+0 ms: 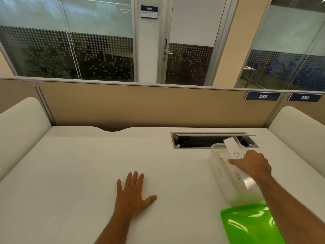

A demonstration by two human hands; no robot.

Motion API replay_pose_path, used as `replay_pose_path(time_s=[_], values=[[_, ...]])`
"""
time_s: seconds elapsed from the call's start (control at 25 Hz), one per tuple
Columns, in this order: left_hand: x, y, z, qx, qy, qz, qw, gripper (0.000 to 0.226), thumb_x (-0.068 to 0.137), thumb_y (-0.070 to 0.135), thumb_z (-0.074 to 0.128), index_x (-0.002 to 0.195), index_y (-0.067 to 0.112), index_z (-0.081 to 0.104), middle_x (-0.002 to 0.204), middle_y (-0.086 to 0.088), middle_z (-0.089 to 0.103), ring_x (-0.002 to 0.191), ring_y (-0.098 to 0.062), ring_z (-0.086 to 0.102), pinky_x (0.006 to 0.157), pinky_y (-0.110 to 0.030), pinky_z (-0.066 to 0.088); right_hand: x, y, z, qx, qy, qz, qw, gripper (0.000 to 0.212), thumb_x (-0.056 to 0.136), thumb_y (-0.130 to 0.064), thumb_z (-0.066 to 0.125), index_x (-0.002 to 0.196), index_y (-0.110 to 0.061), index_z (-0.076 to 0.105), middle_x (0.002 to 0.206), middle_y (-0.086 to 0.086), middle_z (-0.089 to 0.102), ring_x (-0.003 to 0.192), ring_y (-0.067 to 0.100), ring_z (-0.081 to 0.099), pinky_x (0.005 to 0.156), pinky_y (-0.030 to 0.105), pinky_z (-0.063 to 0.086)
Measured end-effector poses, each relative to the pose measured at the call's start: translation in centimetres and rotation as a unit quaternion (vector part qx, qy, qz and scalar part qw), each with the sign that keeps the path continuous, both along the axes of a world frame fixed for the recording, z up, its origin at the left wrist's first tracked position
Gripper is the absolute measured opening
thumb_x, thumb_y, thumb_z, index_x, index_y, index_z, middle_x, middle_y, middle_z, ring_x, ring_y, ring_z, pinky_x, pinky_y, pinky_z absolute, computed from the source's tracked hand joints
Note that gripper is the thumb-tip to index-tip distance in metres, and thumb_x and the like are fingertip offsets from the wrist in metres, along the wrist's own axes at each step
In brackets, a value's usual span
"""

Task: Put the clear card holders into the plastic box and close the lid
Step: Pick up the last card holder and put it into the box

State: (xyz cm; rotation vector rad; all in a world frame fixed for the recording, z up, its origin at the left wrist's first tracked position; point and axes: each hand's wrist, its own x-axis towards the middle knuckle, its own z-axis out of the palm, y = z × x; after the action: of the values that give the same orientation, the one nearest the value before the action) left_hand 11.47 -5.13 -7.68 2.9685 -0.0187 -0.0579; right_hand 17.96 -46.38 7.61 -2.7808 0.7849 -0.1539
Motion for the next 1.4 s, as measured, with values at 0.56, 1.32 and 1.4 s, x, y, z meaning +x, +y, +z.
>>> replay_pose_path(time_s=[0.56, 1.32, 1.4], values=[[-0.2, -0.5, -0.7, 0.0, -0.025, 0.015, 1.0, 0.103, 0.07, 0.095, 0.002, 0.155, 0.037, 0.001, 0.165, 0.008, -0.008, 0.15, -0.013, -0.015, 0.117, -0.054, -0.016, 0.7, -2.1, -4.9, -0.021, 0.098, -0.01, 0.995, 0.066, 0.058, -0.067, 0.078, 0.089, -0.015, 0.053, 0.08, 0.004, 0.055, 0.075, 0.027, 0.056, 0.064, 0.033, 0.049], [-0.3, -0.6, -0.9, -0.013, -0.02, 0.022, 0.999, 0.103, 0.071, 0.094, 0.005, 0.155, 0.035, 0.008, 0.166, 0.006, -0.001, 0.152, -0.014, -0.008, 0.119, -0.055, -0.01, 0.4, -1.3, -5.6, -0.014, 0.035, 0.033, 0.999, 0.057, 0.083, -0.059, 0.059, 0.114, -0.012, 0.059, 0.099, 0.007, 0.065, 0.095, 0.032, 0.063, 0.073, 0.037, 0.048], [-0.5, -0.8, -0.9, -0.015, -0.014, 0.025, 0.999, 0.103, 0.071, 0.093, 0.003, 0.156, 0.033, 0.007, 0.166, 0.005, -0.001, 0.152, -0.015, -0.007, 0.118, -0.056, -0.009, 0.2, -1.0, -5.8, 0.023, 0.016, 0.063, 0.998, 0.065, 0.087, -0.058, 0.056, 0.132, -0.011, 0.051, 0.125, 0.013, 0.063, 0.112, 0.035, 0.06, 0.088, 0.042, 0.049]])
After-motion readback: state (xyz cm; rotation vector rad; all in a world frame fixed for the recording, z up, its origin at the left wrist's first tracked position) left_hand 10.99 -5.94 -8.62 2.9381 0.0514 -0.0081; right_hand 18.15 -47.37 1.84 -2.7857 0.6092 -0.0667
